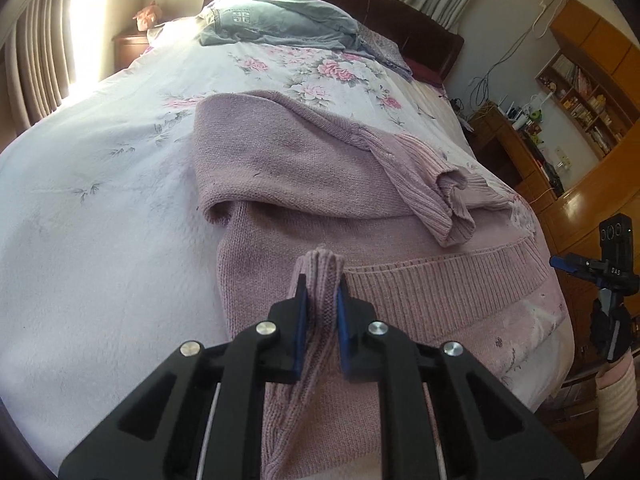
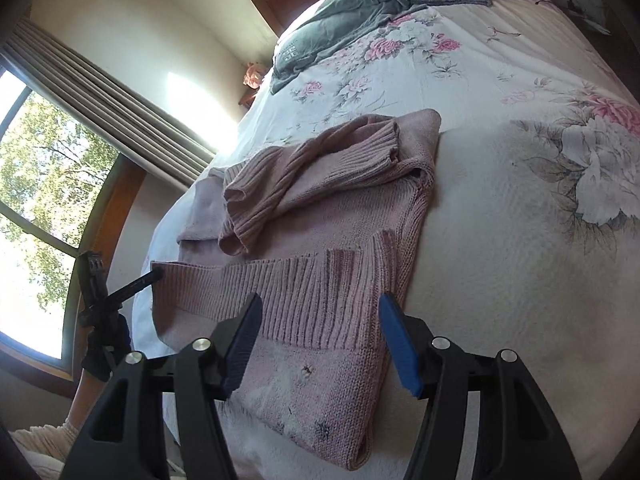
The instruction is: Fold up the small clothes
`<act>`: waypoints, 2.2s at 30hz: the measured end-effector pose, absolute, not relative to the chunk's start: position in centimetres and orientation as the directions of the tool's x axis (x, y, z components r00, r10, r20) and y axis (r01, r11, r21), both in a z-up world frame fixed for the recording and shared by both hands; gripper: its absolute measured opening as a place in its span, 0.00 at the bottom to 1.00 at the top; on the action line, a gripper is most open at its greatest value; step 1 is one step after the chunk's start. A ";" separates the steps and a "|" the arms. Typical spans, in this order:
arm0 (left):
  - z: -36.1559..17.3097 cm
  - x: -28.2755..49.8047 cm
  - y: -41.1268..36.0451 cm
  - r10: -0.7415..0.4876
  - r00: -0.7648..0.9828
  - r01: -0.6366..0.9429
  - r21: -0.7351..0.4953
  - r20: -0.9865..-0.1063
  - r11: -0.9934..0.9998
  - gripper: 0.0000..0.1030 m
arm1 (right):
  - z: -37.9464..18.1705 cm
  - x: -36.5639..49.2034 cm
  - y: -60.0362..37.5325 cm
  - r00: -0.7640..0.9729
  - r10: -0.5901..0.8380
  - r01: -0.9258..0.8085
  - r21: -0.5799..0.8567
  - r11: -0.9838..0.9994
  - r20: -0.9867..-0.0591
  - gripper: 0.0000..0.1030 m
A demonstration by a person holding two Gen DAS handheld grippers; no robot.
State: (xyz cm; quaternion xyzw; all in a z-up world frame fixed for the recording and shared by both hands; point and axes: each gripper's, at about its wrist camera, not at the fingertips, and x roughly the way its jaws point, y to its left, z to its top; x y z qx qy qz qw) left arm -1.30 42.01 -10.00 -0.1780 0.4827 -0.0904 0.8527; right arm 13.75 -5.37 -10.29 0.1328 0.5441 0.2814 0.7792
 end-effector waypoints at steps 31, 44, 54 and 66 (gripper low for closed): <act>-13.4 1.1 40.4 -0.241 0.435 -0.099 -0.312 -0.868 0.945 0.22 | -12.6 15.1 -2.4 0.250 0.382 -0.404 0.263 0.876 -0.890 0.36; -7.2 -5.6 39.9 -0.338 0.579 0.003 -0.412 -0.742 0.911 0.08 | -7.1 10.5 -5.2 0.290 0.589 -0.490 0.412 0.768 -0.754 0.07; 0.4 -4.2 41.6 -0.406 0.709 0.075 -0.510 -0.577 0.857 0.08 | 0.5 12.1 -7.8 0.389 0.730 -0.510 0.529 0.678 -0.562 0.00; -7.5 1.2 41.8 -0.371 0.546 -0.064 -0.479 -0.751 0.876 0.08 | -11.4 18.2 -3.4 0.219 0.469 -0.388 0.364 0.847 -0.856 0.40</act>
